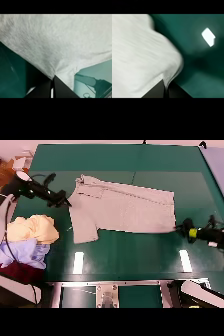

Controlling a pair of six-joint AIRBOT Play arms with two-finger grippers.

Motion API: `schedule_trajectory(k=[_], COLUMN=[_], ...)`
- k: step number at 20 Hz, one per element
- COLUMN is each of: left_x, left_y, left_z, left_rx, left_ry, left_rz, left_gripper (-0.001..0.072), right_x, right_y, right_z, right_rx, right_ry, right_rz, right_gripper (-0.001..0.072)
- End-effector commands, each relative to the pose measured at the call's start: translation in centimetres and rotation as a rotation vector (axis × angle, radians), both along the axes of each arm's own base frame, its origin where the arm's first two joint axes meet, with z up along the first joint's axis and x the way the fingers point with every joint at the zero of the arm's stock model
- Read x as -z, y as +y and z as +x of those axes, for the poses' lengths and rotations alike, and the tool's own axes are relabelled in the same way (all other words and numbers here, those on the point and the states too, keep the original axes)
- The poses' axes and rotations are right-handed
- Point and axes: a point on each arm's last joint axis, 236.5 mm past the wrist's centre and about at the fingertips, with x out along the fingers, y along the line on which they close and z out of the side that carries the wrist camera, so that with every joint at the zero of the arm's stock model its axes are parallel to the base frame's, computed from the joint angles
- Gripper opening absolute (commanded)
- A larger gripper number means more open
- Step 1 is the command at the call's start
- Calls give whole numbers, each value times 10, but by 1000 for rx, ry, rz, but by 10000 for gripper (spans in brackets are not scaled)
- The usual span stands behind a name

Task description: Fold the shirts.

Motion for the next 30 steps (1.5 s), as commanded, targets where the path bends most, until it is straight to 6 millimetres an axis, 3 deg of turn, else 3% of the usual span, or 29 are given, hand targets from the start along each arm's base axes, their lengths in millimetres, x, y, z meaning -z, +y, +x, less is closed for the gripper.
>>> schedule_trajectory(k=[1, 3, 4, 5, 7, 9, 11, 12, 15, 18, 20, 22, 24, 27, 30], left_x=[-152, -274, -339, -398, -489, -555, -586, -590, -565, -513, -468, -411, -351, -256, -163], left_y=[-2, -2, -2, -3, -7, -10, -12, -13, -21, -21, -17, -11, -4, 4, -5], left_z=[23, 9, -13, -43, -112, -189, -244, -259, -263, -222, -181, -135, -85, -11, 50], left_rx=[-48, -106, -130, -150, -176, -202, -217, -217, -180, -149, -145, -158, -177, -204, -194], left_ry=[-421, -742, -910, -1066, -1325, -1549, -1676, -1698, -1578, -1354, -1203, -1038, -901, -737, -588], left_rz=[7, 13, 19, 23, 28, 49, 71, 77, 60, 58, 56, 43, 31, 7, -54], left_gripper=[21, 21, 21, 21, 21, 21, 21, 21, 21, 22, 21, 22, 21, 21, 22], right_x=[-133, -241, -292, -340, -430, -503, -551, -565, -571, -548, -514, -461, -394, -270, -159], right_y=[-11, -21, -21, -18, -6, 10, 24, 31, 37, 23, 6, -8, -16, -29, -35], right_z=[47, 63, 63, 58, 36, 4, -25, -35, -43, -27, -8, 19, 53, 103, 142], right_rx=[-73, -82, -86, -88, -89, -70, -49, -47, -45, -44, -38, -48, -78, -91, -82], right_ry=[-283, -498, -599, -692, -865, -1010, -1107, -1134, -1140, -1086, -1010, -913, -800, -579, -394], right_rz=[-91, -242, -321, -395, -551, -693, -806, -843, -864, -814, -743, -637, -530, -403, -295], right_gripper=[12, 12, 12, 12, 12, 12, 12, 12, 12, 12, 12, 12, 12, 13, 12])
